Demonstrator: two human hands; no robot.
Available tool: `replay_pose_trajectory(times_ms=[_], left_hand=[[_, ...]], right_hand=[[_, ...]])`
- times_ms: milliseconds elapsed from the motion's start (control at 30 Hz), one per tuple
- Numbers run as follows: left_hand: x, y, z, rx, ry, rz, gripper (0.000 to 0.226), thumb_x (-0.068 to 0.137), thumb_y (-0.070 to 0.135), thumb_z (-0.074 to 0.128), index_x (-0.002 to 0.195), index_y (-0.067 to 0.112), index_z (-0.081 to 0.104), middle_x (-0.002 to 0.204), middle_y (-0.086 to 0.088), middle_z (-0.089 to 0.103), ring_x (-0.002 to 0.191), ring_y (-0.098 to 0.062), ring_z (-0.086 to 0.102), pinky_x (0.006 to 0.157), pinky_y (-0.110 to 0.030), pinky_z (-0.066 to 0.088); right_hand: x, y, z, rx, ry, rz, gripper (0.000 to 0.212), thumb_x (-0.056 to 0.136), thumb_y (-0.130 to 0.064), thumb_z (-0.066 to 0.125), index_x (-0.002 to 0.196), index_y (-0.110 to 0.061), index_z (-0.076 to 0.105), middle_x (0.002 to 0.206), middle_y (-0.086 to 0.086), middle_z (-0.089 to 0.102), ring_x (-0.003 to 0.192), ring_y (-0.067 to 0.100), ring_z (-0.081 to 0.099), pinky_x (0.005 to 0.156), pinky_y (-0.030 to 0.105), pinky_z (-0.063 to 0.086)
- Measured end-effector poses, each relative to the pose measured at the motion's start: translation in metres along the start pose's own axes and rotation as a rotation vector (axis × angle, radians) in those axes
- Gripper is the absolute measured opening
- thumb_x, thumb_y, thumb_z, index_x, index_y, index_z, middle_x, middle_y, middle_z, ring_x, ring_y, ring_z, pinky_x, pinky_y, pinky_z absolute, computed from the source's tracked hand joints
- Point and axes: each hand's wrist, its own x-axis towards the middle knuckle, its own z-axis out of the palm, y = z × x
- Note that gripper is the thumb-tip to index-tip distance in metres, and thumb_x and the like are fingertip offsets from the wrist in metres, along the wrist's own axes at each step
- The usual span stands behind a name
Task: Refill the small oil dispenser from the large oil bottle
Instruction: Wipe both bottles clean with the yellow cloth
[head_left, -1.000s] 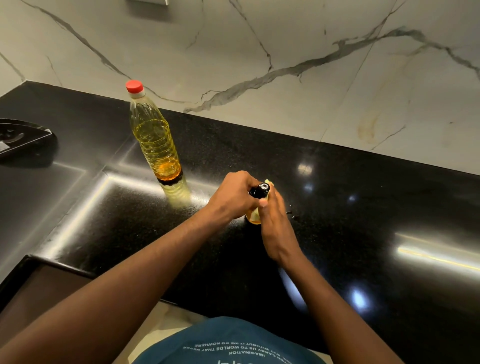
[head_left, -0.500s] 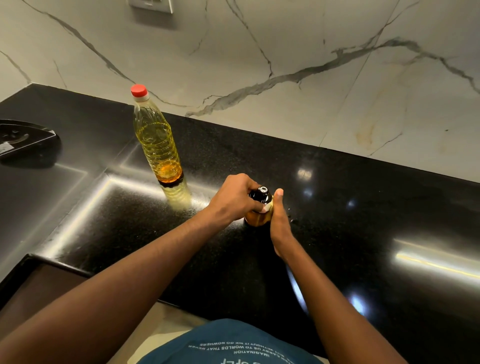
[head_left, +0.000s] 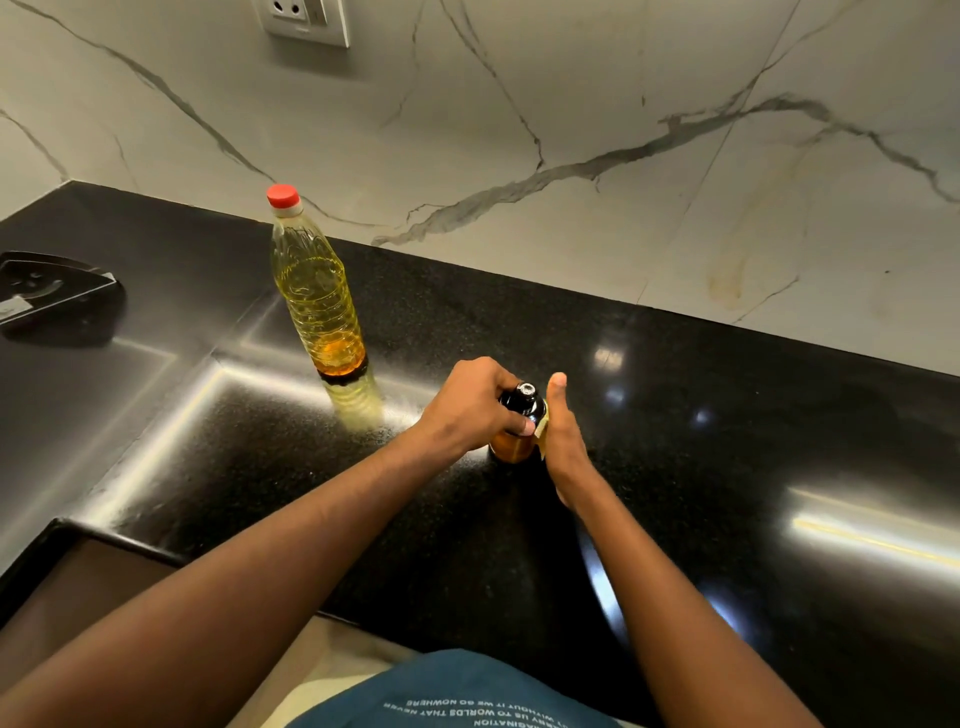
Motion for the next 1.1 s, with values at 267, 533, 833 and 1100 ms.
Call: replay_pose_trajectory(times_ms=[267, 533, 833, 1100], left_hand=[[0.004, 0.000, -0.013, -0.030, -0.139, -0.019, 0.043, 0.066, 0.011, 0.094, 0.107, 0.015, 0.082, 0.099, -0.001, 0.080, 0.094, -0.015, 0.075, 0.091, -0.040, 0.060], [0.011, 0.010, -0.046, -0.011, -0.463, -0.054, 0.069, 0.080, -0.010, 0.076, 0.144, 0.013, 0.059, 0.142, -0.004, 0.063, 0.128, -0.016, 0.060, 0.098, -0.024, 0.049], [-0.007, -0.007, -0.008, -0.021, -0.025, -0.046, 0.026, 0.076, 0.011, 0.083, 0.101, 0.017, 0.083, 0.094, -0.003, 0.080, 0.091, -0.015, 0.075, 0.086, -0.042, 0.061], [-0.002, -0.006, -0.008, 0.067, -0.014, -0.060, 0.009, 0.075, 0.014, 0.085, 0.082, 0.010, 0.080, 0.078, -0.005, 0.075, 0.078, -0.019, 0.073, 0.069, -0.038, 0.060]], right_hand=[[-0.020, 0.022, 0.011, 0.172, 0.178, -0.020, 0.050, 0.111, -0.049, 0.039, 0.104, -0.022, 0.081, 0.101, 0.007, 0.081, 0.100, 0.023, 0.075, 0.098, 0.044, 0.055], [-0.044, 0.032, 0.009, 0.122, 0.377, -0.153, 0.022, 0.104, -0.014, 0.063, 0.097, -0.028, 0.079, 0.093, -0.001, 0.081, 0.091, 0.024, 0.076, 0.090, 0.050, 0.060], [-0.049, 0.004, 0.008, -0.402, 0.114, -0.447, 0.049, 0.109, -0.043, 0.039, 0.152, -0.023, 0.053, 0.160, -0.006, 0.046, 0.149, 0.006, 0.038, 0.127, 0.034, 0.028], [-0.033, -0.002, 0.011, -0.330, 0.007, -0.337, 0.065, 0.099, -0.072, 0.018, 0.133, -0.035, 0.059, 0.144, 0.003, 0.058, 0.137, 0.018, 0.054, 0.116, 0.040, 0.042]])
